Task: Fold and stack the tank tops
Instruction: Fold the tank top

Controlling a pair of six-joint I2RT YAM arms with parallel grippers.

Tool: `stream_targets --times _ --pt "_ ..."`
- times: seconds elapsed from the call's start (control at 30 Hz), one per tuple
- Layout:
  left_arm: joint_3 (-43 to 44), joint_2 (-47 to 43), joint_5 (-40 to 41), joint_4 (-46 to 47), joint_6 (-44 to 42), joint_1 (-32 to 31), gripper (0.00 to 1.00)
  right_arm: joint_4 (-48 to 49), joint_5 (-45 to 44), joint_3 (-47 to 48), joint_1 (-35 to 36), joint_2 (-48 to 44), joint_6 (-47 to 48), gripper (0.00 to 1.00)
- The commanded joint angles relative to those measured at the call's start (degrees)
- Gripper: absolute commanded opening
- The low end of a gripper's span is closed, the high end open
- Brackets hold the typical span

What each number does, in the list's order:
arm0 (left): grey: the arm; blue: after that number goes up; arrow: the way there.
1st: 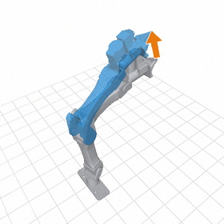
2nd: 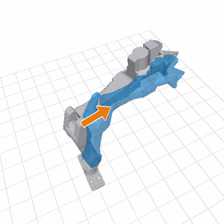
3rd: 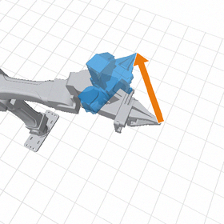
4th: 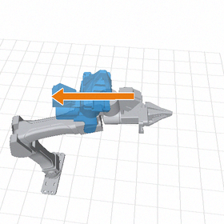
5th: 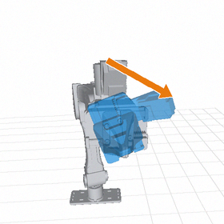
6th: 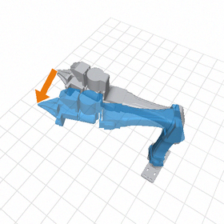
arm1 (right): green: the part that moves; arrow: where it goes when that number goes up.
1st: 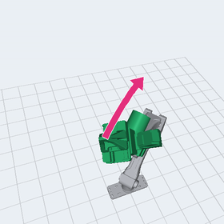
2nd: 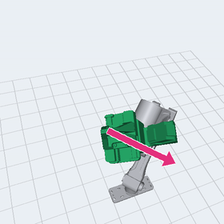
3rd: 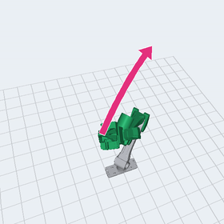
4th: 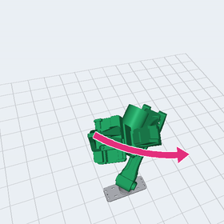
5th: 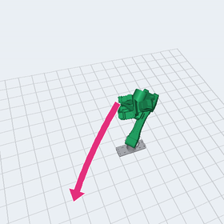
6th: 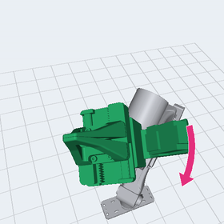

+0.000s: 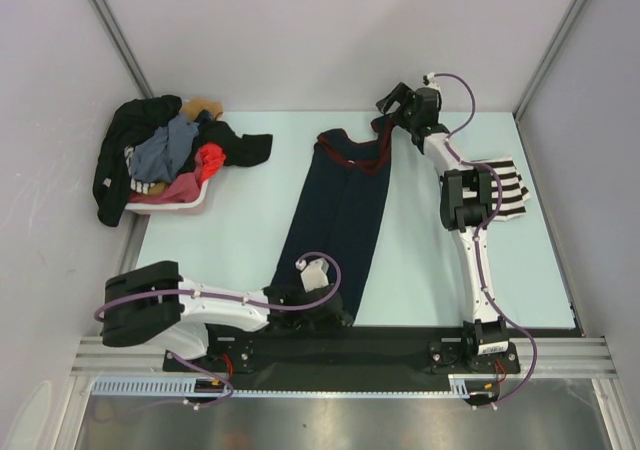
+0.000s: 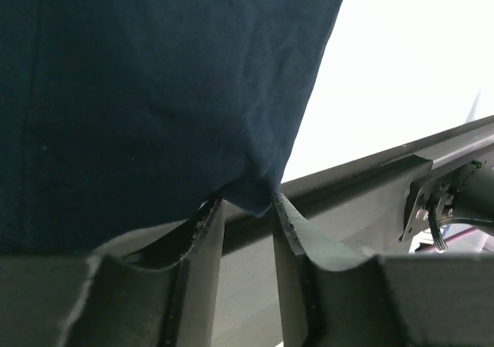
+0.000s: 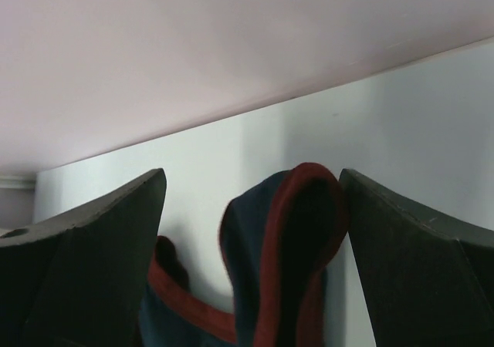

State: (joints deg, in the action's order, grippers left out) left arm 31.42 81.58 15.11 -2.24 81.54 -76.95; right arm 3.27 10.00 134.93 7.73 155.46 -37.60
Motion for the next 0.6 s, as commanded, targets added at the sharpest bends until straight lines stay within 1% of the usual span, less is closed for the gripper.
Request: stream_targets --times 0.0,0.07,0.1,0.2,0.23,0.3,0.37,0.4,0.43,0.47,0.5,0.53,0.57 --pt "-0.4 -0.8 -1.0 -2.8 0.6 -0.6 0.41 4.6 -7.4 -1.2 -0.7 -5.2 4.5 1.00" --pt "-0.1 -1.3 -1.1 -3.5 0.1 -0.6 0.48 5.2 -7.1 -1.7 -1.1 -5.6 4.3 1.00" --pt "0.4 -1.7 -0.7 -4.3 -0.1 -0.7 0.54 5.3 -7.1 -1.7 -1.2 -5.8 4.1 1.00" --pt "1.3 -3.9 0.9 -8.8 -0.4 -0.7 0.64 5.6 -7.7 -0.1 -1.9 -6.2 4.4 1.00" --pt "1.4 -4.8 1.3 -11.7 -0.3 -0.7 0.74 5.3 -7.8 0.7 -2.0 -6.5 4.6 1.00" --pt "2.3 -7.5 2.4 -15.3 -1.0 -0.6 0.81 4.3 -8.4 1.4 -2.4 -7.4 5.9 1.00" --pt "3.1 -9.2 2.9 -21.9 -1.6 0.6 0.88 3.9 -9.5 0.7 -2.3 -9.8 6.8 1.00" --pt "3.6 -10.2 2.9 -23.8 -2.3 1.2 0.89 3.4 -9.7 0.2 -2.3 -10.7 7.5 1.00" --pt "3.7 -12.4 3.3 -28.0 -2.3 1.9 0.89 1.1 -9.7 -0.1 -2.3 -11.4 7.8 1.00" --pt "3.7 -14.1 3.7 -29.6 -2.6 2.2 0.89 -0.7 -9.5 -0.3 -2.3 -13.6 8.2 1.00" --pt "3.3 -17.6 4.1 -32.6 -2.6 2.9 0.89 -2.2 -9.0 -1.2 -2.3 -14.8 9.0 1.00" --pt "3.0 -19.9 5.3 -34.3 -2.7 3.5 0.89 -5.7 -8.0 -4.8 -2.3 -16.7 9.2 1.00" --pt "2.8 -22.1 5.8 -35.6 -2.7 4.2 0.89 -6.9 -7.6 -7.5 -2.3 -20.9 8.8 1.00"
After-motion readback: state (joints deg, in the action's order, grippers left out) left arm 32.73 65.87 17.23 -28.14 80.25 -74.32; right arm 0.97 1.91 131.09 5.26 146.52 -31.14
